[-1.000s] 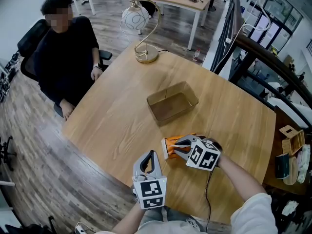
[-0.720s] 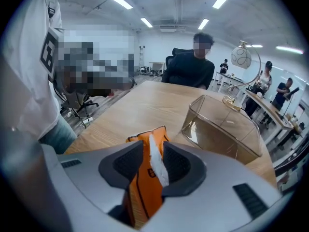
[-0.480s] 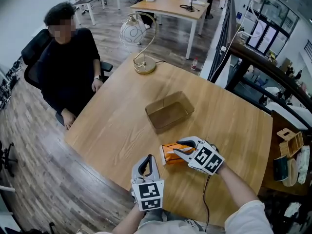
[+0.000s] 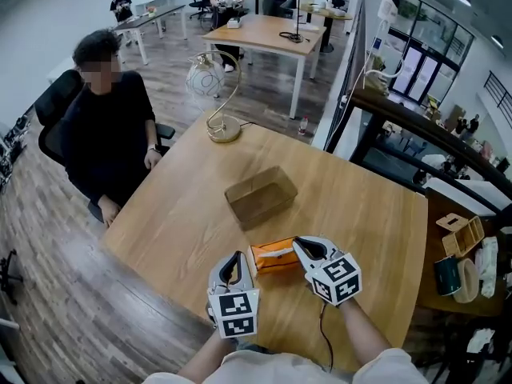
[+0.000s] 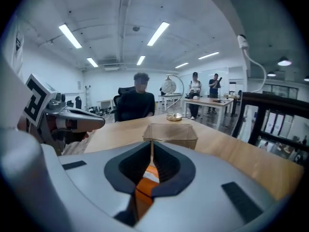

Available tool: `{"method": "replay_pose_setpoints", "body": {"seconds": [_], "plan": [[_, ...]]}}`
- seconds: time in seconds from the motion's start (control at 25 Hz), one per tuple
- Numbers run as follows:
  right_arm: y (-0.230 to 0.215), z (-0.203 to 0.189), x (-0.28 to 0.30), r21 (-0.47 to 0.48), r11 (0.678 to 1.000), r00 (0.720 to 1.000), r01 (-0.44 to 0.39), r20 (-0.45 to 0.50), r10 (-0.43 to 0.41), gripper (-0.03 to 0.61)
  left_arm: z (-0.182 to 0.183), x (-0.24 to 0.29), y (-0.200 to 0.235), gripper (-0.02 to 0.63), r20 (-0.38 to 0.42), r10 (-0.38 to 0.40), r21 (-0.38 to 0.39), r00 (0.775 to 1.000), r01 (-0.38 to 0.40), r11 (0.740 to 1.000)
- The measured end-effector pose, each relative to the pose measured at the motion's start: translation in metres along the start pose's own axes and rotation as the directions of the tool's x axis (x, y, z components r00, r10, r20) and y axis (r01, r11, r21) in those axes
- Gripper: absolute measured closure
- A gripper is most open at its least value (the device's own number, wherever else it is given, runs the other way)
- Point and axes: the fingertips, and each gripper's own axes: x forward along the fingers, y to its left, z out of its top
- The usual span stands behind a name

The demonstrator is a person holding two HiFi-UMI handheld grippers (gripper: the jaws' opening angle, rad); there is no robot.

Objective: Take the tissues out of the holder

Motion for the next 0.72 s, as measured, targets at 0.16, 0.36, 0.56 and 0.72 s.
{"method": "replay_pose_setpoints", "body": {"seconds": [0.16, 0.36, 0.56, 0.72], "plan": [[-0.003, -0.005, -0.025, 0.096, 0.987, 0.99, 0.131, 0.036, -0.136, 0.572, 0.006, -0.005, -0.008, 0.607, 0.017, -0.018, 0.003, 1.0, 0.018, 1.0], [0.006, -0.024, -0.045, 0.175, 0.956, 0.969, 0.236, 0.027, -0.244, 0.574, 0.003, -0.011, -0.018, 0.607, 0.018, -0.044, 0.0, 0.999, 0.044, 0.999], [0.009, -0.039, -0.052, 0.239, 0.932, 0.959, 0.273, 0.008, -0.283, 0.574, -0.004, -0.016, -0.024, 0.607, 0.005, -0.055, -0.003, 0.998, 0.055, 0.998], [0.013, -0.039, -0.056, 0.236, 0.93, 0.957, 0.282, 0.001, -0.291, 0.574, -0.007, -0.023, -0.025, 0.607, 0.0, -0.055, -0.019, 0.998, 0.055, 0.998]]}}
